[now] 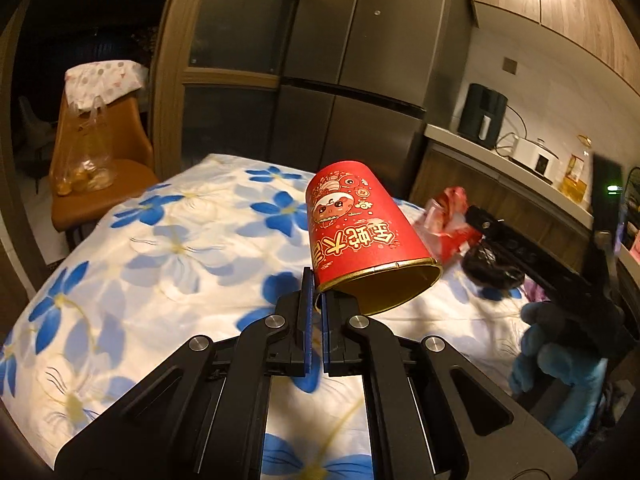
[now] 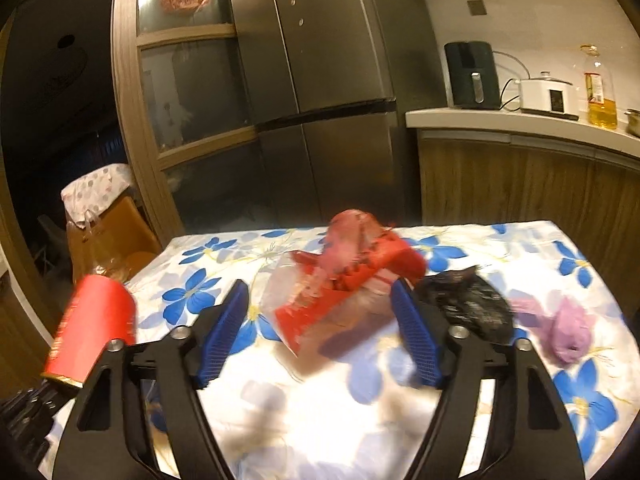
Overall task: Collect trash
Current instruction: 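Grasp the other red paper cup with the left tool while the right tool grasps the red plastic bag, then lift the red cup and red bag and carry them over the black bin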
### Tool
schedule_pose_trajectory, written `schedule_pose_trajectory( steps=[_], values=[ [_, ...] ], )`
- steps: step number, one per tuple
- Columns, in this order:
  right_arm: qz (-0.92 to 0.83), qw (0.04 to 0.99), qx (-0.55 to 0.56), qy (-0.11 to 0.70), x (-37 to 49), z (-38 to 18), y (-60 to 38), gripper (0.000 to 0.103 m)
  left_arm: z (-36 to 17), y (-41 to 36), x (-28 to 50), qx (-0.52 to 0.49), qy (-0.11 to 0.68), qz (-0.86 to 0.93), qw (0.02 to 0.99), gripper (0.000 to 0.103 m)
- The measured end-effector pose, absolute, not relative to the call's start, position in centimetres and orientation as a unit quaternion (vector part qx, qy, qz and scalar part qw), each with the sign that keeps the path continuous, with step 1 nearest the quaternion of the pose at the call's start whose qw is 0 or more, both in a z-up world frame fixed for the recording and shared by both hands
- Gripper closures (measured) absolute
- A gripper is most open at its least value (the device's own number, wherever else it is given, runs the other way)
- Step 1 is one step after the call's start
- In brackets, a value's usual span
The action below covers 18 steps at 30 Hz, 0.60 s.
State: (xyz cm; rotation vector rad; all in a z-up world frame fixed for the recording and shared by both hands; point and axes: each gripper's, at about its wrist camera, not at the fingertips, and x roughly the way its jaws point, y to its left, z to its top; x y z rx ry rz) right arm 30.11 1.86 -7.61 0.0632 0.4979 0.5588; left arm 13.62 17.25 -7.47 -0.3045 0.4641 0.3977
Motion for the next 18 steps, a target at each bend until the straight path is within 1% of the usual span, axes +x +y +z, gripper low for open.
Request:
schedule_pose_trajectory(
  steps=[2,3,4,5,7,8,9,10,13,18],
  values=[
    [0.271,0.929,0.028,0.250,30.6,-8.1,2.7,0.038,-7.3,17.7,13.3,-0.149,0.225,0.199,0.942,0.101],
    [0.269,0.928,0.026,0.255,30.9,-8.4,3.2,0.041,-7.4,17.9,13.1,-0.149,0.224,0.200,0.942,0.101],
    [0.270,0.927,0.025,0.260,31.2,-8.6,3.6,0.048,-7.3,18.2,13.0,-0.150,0.222,0.202,0.942,0.101],
    [0.269,0.925,0.024,0.266,31.5,-8.9,3.8,0.052,-7.2,18.5,13.0,-0.151,0.221,0.203,0.942,0.101],
    [0.269,0.922,0.024,0.277,31.9,-9.2,4.3,0.071,-7.2,18.8,13.0,-0.151,0.222,0.204,0.941,0.101],
    [0.271,0.921,0.025,0.280,32.0,-9.3,4.3,0.075,-7.2,18.8,13.0,-0.151,0.222,0.204,0.941,0.101],
    [0.272,0.920,0.025,0.282,32.0,-9.4,4.4,0.086,-7.2,18.9,13.0,-0.152,0.222,0.204,0.941,0.101],
    [0.272,0.919,0.026,0.283,32.0,-9.4,4.4,0.095,-7.2,19.0,13.1,-0.153,0.222,0.203,0.941,0.101],
    [0.275,0.918,0.030,0.284,31.7,-9.3,3.8,0.100,-7.2,18.9,13.3,-0.152,0.222,0.201,0.942,0.101],
    [0.284,0.920,0.029,0.270,29.9,-8.1,2.1,0.101,-6.9,18.5,13.3,-0.151,0.221,0.199,0.943,0.101]
  ],
)
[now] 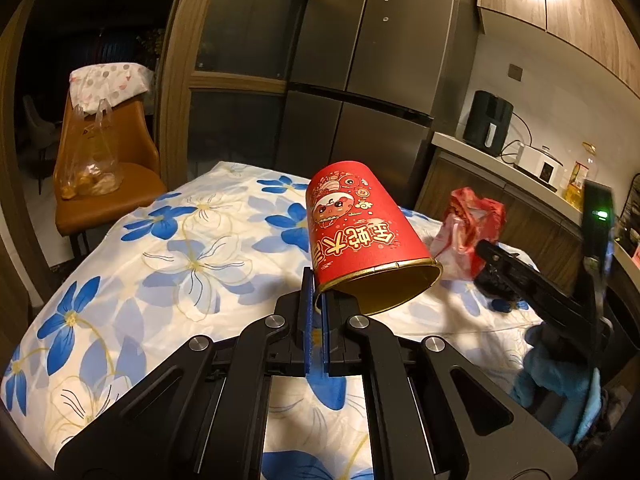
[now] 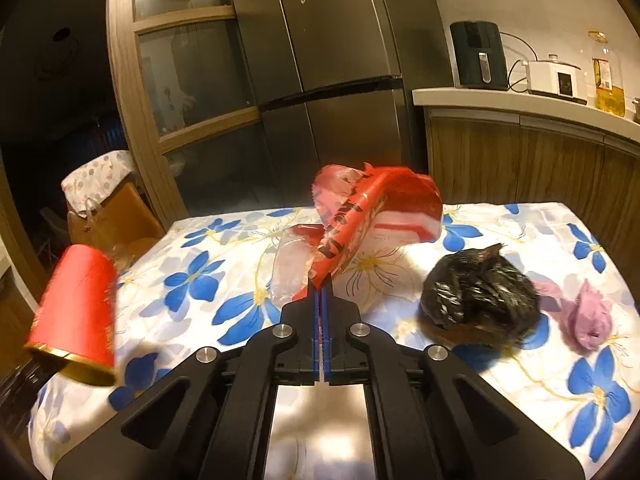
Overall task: Collect trash
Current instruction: 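Lift the red cup and red bag and carry them over the black bin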
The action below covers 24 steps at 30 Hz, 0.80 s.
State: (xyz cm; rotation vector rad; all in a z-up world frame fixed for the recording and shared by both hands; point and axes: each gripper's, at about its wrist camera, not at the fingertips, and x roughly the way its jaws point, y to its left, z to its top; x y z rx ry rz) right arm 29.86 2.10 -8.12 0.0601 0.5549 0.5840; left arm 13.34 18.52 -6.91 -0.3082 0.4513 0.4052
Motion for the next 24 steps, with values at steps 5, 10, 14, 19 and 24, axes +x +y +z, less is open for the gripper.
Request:
schedule_pose_trajectory(
  steps=[5,10,14,19,24],
  values=[
    [0.302,0.921,0.026,0.244,26.7,-6.1,-0.4,0.101,-6.3,17.4,13.5,-0.140,0.217,0.195,0.946,0.101],
    [0.304,0.925,0.019,0.229,24.3,-4.9,-3.2,0.102,-5.6,15.2,13.9,-0.132,0.210,0.182,0.951,0.101],
    [0.296,0.930,0.012,0.220,22.8,-4.2,-5.9,0.102,-5.2,13.1,14.2,-0.128,0.208,0.170,0.955,0.101],
    [0.275,0.939,0.008,0.207,21.3,-3.3,-9.8,0.102,-4.2,9.9,14.9,-0.117,0.202,0.151,0.961,0.101],
    [0.238,0.951,0.009,0.196,20.6,-2.5,-13.6,0.102,-3.4,6.0,16.3,-0.102,0.200,0.115,0.968,0.101]
  ],
)
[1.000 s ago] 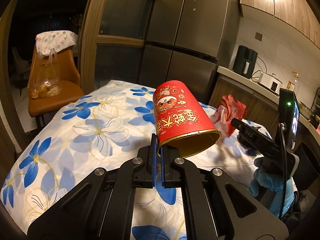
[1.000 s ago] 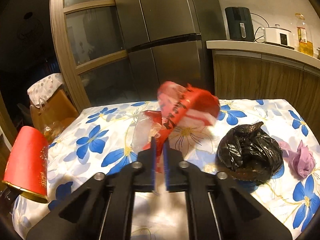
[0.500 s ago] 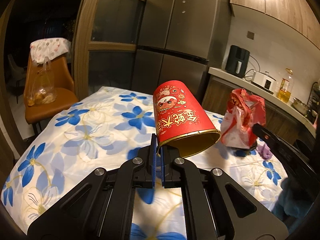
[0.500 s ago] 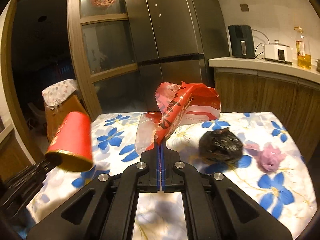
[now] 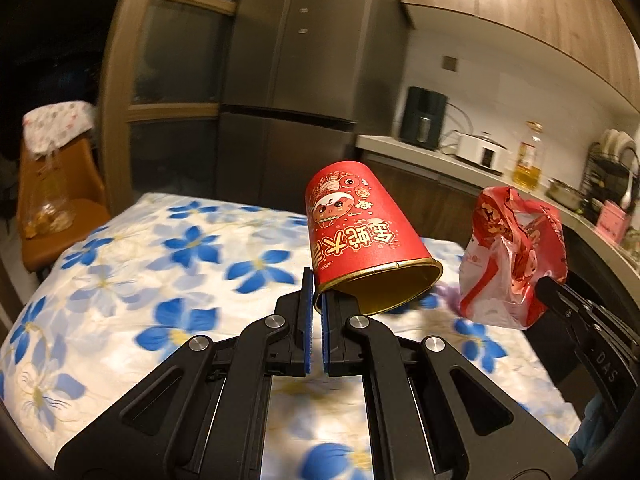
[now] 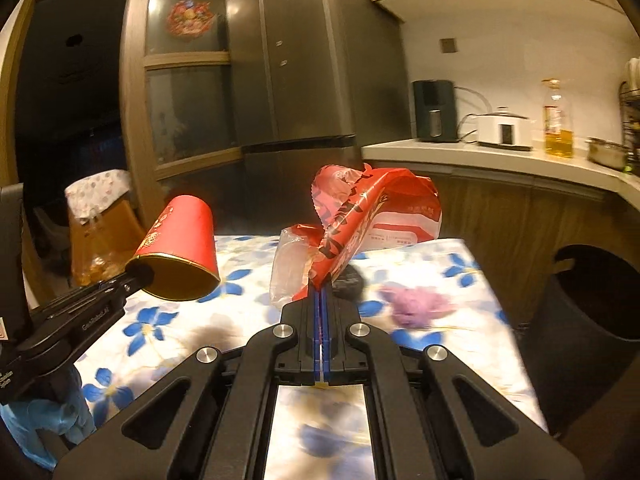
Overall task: Collect trash
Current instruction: 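Lift the red cup and red bag and carry them over the black bin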
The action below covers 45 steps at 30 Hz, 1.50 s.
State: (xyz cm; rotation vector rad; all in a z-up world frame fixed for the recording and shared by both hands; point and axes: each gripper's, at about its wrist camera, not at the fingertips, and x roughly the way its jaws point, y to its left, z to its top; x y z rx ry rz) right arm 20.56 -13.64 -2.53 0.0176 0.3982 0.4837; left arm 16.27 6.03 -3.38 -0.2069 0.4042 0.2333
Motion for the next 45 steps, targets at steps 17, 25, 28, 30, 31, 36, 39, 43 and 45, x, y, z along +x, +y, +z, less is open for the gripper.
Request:
schedule_pose_trajectory(
  steps=[17,25,28,30,31,36,39,43,45],
  values=[
    [0.121,0.978,0.038,0.164,19.5,-1.4,-24.7,0.102,-1.4,-6.1,20.9,-0.053,0.194,0.008,0.980,0.101],
    [0.061,0.986,0.067,0.138,19.0,-0.1,-30.6,0.102,-0.6,-10.6,22.0,-0.035,0.187,-0.028,0.981,0.101],
    [0.039,0.988,0.075,0.127,18.9,0.4,-32.4,0.102,-0.5,-12.0,22.5,-0.029,0.187,-0.039,0.981,0.101],
    [0.026,0.989,0.078,0.122,18.9,0.7,-33.5,0.102,-0.4,-12.9,22.8,-0.029,0.188,-0.047,0.981,0.101],
    [0.020,0.989,0.080,0.120,18.9,0.8,-34.1,0.102,-0.4,-13.5,23.0,-0.027,0.188,-0.053,0.980,0.101],
    [-0.001,0.990,0.081,0.116,19.3,1.2,-36.1,0.102,0.2,-16.1,24.0,-0.022,0.180,-0.075,0.981,0.101],
    [-0.010,0.990,0.084,0.115,19.5,1.2,-36.9,0.102,0.6,-17.6,24.7,-0.019,0.176,-0.086,0.980,0.101],
    [-0.017,0.989,0.086,0.117,20.2,1.1,-37.6,0.102,1.0,-19.8,25.7,-0.015,0.171,-0.101,0.980,0.100],
    [-0.020,0.989,0.084,0.119,20.6,1.0,-37.9,0.102,1.1,-20.8,26.3,-0.013,0.169,-0.109,0.979,0.100]
  ],
)
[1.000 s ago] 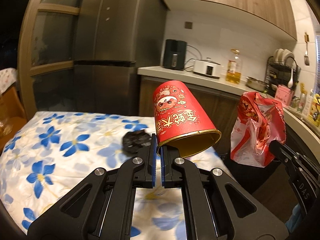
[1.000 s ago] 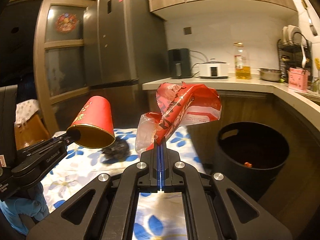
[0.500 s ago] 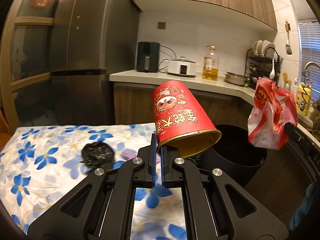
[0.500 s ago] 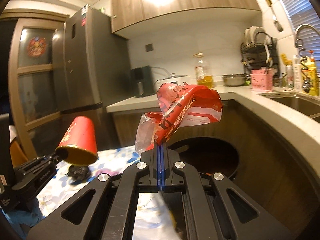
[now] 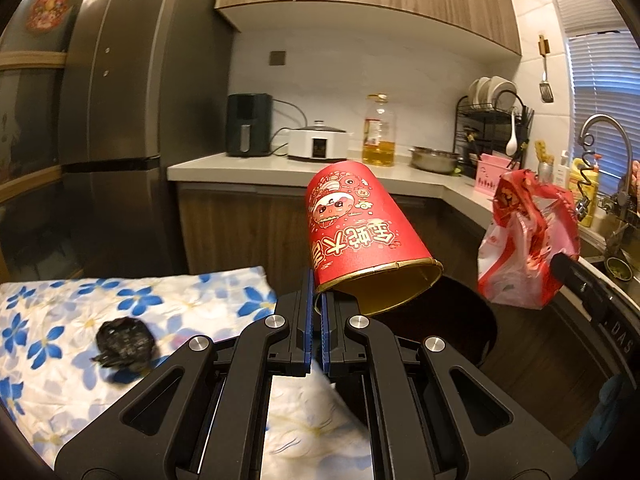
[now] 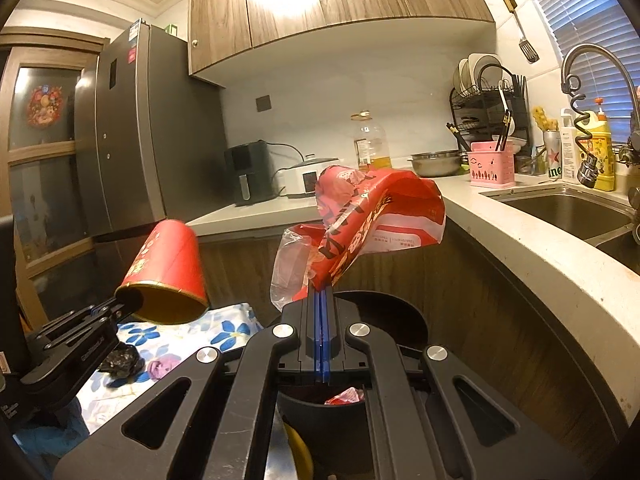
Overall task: Collect trash
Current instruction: 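Lift the red cup and red bag and carry them over the black bin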
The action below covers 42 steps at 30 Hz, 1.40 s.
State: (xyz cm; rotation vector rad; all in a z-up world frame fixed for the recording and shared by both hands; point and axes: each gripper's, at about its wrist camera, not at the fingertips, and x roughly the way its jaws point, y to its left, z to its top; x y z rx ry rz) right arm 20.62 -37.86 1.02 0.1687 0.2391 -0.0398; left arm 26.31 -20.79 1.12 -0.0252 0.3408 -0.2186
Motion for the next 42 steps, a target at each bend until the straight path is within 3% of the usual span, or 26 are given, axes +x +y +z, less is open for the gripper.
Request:
schedule_pose_trajectory(
  steps=[42],
  values=[
    [-0.028,0.985,0.086,0.146,24.4,-1.3,-39.8,0.102,-1.7,-26.7,32.0,-0.003,0.181,-0.165,0.969,0.100]
  ],
)
